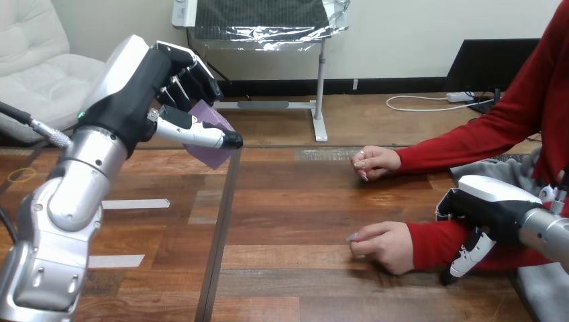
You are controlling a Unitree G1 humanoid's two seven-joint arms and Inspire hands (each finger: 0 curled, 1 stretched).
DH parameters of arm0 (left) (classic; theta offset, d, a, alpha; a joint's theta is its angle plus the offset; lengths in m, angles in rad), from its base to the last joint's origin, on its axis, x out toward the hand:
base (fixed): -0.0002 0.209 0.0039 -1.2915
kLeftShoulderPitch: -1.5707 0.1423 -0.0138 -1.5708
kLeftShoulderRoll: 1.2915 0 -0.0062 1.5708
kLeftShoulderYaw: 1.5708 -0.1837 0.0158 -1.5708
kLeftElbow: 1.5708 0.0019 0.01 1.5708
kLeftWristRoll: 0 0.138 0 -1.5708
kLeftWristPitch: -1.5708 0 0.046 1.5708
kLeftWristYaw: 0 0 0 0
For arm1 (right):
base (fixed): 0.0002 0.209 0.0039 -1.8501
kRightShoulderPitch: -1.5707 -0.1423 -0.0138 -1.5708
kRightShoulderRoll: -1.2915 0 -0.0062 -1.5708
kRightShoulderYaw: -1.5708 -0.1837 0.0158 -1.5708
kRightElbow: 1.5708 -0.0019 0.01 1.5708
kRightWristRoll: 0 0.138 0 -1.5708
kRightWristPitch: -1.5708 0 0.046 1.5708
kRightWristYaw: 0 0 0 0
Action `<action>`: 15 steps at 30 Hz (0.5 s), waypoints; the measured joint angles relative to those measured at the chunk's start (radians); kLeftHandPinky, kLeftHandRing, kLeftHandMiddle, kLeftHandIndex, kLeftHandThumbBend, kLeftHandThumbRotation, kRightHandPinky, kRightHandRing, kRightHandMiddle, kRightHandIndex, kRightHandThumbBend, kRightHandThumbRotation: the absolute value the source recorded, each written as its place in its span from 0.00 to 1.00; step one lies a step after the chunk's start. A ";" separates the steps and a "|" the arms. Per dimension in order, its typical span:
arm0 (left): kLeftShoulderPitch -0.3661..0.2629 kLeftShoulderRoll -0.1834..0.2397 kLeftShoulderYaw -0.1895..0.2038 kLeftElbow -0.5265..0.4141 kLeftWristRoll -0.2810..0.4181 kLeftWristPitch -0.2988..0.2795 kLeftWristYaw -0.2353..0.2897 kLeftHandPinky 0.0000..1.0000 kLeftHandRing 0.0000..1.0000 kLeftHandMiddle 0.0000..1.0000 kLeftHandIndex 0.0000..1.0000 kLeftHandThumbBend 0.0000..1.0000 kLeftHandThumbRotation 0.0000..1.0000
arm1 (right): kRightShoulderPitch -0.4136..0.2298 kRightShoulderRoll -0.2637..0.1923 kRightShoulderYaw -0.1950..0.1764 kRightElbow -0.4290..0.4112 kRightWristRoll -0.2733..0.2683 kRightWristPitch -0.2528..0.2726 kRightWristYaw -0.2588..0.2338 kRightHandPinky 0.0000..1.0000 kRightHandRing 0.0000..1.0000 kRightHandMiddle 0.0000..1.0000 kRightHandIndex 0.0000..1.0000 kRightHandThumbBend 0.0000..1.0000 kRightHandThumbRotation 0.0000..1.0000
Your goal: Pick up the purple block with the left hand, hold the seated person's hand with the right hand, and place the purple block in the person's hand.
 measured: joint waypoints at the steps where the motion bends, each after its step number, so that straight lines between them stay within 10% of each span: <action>1: 0.000 -0.003 0.000 0.004 -0.001 -0.004 0.001 0.30 0.34 0.39 0.40 0.83 0.00 | 0.001 -0.001 -0.001 0.000 0.001 -0.005 -0.002 0.17 0.21 0.29 0.33 0.94 0.05; 15: -0.003 -0.082 -0.002 0.097 -0.008 -0.058 0.046 0.31 0.35 0.40 0.39 0.82 0.00 | 0.026 -0.010 -0.031 -0.019 0.028 -0.055 -0.022 0.18 0.21 0.27 0.29 0.92 0.11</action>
